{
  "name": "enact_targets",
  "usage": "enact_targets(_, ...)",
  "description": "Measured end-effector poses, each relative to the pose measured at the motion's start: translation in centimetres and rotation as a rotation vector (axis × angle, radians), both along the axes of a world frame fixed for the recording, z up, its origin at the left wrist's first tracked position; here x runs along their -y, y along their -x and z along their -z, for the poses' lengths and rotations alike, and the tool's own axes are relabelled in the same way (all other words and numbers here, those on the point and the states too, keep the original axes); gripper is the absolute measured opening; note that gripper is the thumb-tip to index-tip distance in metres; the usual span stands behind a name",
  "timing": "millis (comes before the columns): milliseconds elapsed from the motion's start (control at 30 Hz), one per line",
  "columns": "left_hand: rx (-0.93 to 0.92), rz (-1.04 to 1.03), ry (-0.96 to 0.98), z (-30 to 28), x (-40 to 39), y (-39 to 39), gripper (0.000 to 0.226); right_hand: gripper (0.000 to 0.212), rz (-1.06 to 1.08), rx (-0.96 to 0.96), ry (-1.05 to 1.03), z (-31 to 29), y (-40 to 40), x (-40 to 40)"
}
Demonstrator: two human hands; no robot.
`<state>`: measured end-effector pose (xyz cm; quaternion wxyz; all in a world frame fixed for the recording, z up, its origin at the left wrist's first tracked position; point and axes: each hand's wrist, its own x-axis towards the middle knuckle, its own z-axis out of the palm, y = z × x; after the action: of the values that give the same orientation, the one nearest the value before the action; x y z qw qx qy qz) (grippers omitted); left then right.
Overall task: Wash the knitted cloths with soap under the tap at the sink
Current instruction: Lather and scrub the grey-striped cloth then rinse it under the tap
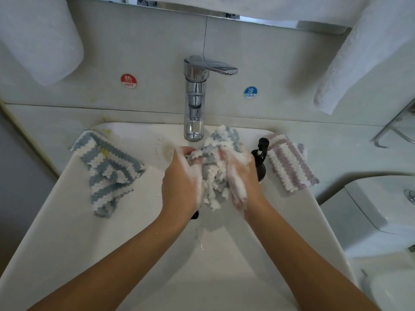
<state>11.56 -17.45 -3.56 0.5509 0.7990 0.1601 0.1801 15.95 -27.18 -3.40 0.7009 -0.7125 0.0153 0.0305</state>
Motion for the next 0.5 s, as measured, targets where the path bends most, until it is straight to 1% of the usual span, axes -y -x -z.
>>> enact_targets(33,0.022,-0.030,0.001,-0.1,0.1,0.0,0.009,0.027,-0.018,-0.006,0.004,0.1,0.0,-0.1)
enact_targets(67,0.041,-0.056,0.015,-0.4,0.2,0.0,0.011,0.031,-0.048,0.027,0.036,0.1,0.0,0.0)
enact_targets(100,0.052,-0.077,0.029,-0.5,0.2,0.1,0.013,0.037,-0.083,0.062,0.101,-0.1,0.2,-0.2)
enact_targets(133,0.058,-0.091,0.043,-0.8,0.3,0.1,0.015,0.039,-0.123,0.108,0.212,-0.1,0.4,-0.5)
enact_targets(200,0.062,-0.108,0.049,-1.1,0.4,0.2,0.018,0.030,-0.207,0.193,0.425,-0.2,1.4,-0.9)
enact_targets(233,0.063,-0.118,0.032,-1.2,0.4,0.1,0.021,0.024,-0.236,0.223,0.485,-0.2,2.0,-1.1)
enact_targets(300,0.065,-0.154,0.017,-1.2,-0.1,-0.2,0.028,0.017,-0.318,0.174,0.467,-0.5,3.1,-1.6)
enact_targets(367,0.060,-0.180,0.048,-0.8,-1.0,-0.8,0.036,0.018,-0.378,0.113,0.408,-1.1,3.4,-1.7)
enact_targets(400,0.053,-0.180,0.063,-0.7,-1.4,-1.0,0.038,0.019,-0.390,0.054,0.347,-1.4,3.6,-1.7)
enact_targets(467,0.033,-0.164,0.081,-0.5,-1.1,-0.8,0.038,0.018,-0.344,-0.148,0.187,-2.0,3.3,-2.0)
enact_targets(500,0.024,-0.147,0.095,-0.4,-0.5,-0.4,0.037,0.020,-0.302,-0.204,0.127,-2.3,3.0,-1.9)
